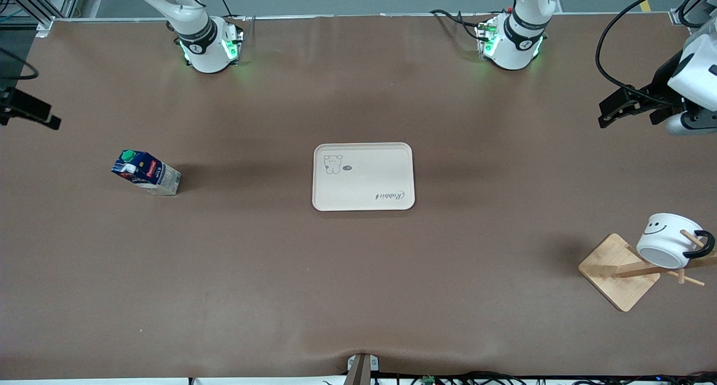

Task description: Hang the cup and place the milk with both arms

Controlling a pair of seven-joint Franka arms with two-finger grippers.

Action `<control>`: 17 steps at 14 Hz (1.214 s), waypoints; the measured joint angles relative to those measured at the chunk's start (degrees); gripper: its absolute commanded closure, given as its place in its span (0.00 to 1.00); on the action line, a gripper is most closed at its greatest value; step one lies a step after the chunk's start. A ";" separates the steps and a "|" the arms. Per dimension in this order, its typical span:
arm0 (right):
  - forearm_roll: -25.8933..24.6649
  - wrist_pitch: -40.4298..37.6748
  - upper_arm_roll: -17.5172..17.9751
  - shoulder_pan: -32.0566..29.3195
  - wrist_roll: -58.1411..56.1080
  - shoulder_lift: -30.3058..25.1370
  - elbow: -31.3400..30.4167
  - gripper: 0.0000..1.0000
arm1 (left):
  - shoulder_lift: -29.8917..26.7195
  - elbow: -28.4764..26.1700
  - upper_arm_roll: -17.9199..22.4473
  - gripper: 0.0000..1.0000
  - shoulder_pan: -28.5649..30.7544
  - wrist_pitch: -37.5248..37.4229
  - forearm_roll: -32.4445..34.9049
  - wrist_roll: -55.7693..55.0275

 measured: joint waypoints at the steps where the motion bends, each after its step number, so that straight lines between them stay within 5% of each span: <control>1: -0.33 0.68 0.04 0.35 0.50 -1.48 -2.62 0.00 | -0.09 0.00 0.00 0.00 0.00 0.05 0.00 0.00; 9: -0.40 2.11 -0.77 -0.01 -8.39 -8.65 -11.02 0.00 | -0.22 1.34 0.25 0.00 0.22 0.46 0.12 0.00; 17: -0.41 3.26 -0.92 -1.98 -9.68 -10.59 -12.28 0.00 | 0.00 1.43 0.36 0.00 0.34 0.46 0.12 0.00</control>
